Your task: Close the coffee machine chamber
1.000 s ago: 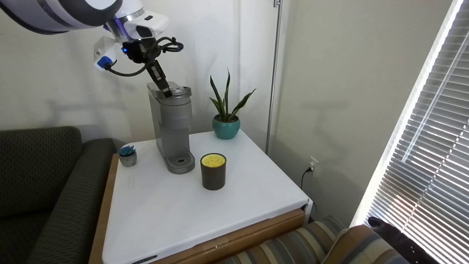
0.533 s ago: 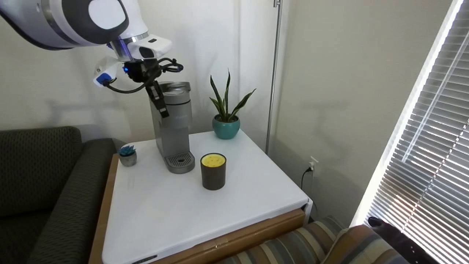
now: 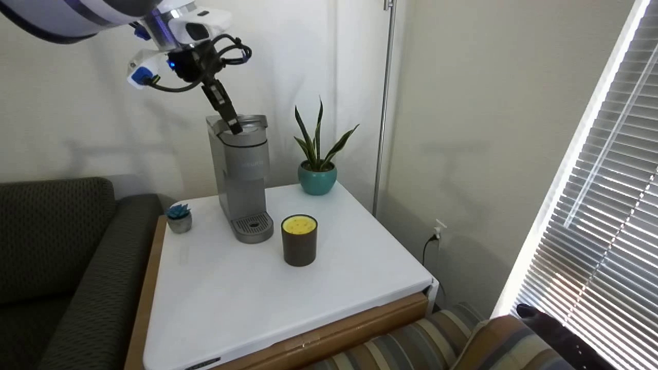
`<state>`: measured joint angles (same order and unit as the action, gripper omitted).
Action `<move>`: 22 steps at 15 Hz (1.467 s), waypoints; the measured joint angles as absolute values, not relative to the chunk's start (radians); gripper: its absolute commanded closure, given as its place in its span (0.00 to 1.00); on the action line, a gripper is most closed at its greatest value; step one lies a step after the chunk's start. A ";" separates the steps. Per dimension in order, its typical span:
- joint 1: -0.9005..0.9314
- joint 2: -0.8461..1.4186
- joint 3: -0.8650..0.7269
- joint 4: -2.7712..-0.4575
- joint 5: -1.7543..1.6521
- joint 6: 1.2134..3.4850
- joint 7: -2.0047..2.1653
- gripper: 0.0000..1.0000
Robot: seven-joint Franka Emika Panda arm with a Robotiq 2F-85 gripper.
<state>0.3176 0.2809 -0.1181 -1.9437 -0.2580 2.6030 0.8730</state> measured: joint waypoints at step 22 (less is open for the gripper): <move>0.291 0.287 -0.047 -1.885 -0.351 2.580 0.933 1.00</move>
